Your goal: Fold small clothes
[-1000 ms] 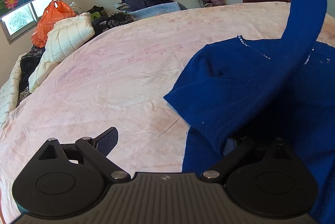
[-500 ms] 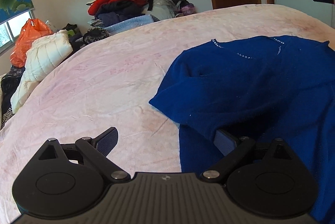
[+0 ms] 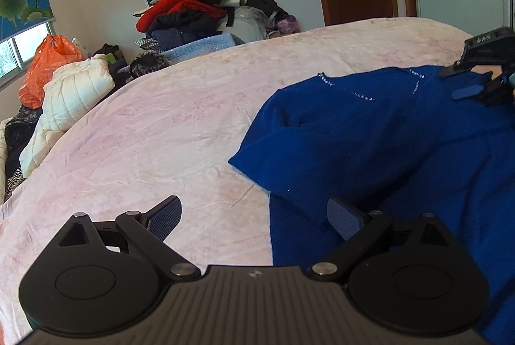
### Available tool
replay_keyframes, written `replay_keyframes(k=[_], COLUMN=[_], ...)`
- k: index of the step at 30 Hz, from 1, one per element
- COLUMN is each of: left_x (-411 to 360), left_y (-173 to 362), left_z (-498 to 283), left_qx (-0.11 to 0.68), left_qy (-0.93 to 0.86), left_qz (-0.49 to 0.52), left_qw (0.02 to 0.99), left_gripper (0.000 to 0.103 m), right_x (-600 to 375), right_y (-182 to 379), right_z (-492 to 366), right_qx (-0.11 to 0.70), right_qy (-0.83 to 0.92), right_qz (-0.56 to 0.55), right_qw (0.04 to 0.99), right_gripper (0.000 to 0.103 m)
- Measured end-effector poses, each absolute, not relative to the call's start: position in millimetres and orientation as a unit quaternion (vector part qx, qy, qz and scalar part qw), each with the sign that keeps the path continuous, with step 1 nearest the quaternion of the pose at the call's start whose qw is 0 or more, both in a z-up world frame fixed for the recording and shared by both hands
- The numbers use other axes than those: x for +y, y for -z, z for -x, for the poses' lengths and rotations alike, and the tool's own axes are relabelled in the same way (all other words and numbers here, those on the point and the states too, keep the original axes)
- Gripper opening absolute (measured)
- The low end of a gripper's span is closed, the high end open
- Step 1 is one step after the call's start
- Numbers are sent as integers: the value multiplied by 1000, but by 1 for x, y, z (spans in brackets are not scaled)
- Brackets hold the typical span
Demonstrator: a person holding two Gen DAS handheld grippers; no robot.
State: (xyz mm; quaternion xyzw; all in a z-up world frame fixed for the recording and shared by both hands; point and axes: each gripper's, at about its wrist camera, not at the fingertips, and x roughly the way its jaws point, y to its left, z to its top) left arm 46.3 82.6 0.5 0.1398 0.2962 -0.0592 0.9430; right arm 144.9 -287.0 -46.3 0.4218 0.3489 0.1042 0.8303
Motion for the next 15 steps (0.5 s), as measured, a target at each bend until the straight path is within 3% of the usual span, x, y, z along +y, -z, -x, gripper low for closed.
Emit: replay_keyframes(k=[3, 4, 6, 10, 15], left_x=[76, 73, 69, 69, 74], left_y=[-11, -13, -14, -11, -10], left_z=[-50, -53, -60, -74, -80], left_qx=[290, 291, 296, 316, 327], left_qy=[59, 60, 54, 34, 17], left_qz=[-121, -114, -104, -79, -58], left_qw=[948, 948, 948, 945, 943], left_gripper=[98, 98, 98, 98, 98], right_x=[-272, -268, -262, -253, -263], right_y=[55, 55, 53, 19, -49], right_z=[-154, -156, -165, -170, -149], right_qx=[344, 339, 342, 304, 200], right_qy=[-100, -99, -84, -93, -81], right_qz=[-432, -432, -426, -390, -314], right_qw=[828, 830, 833, 864, 924], right_gripper=[50, 46, 12, 12, 12])
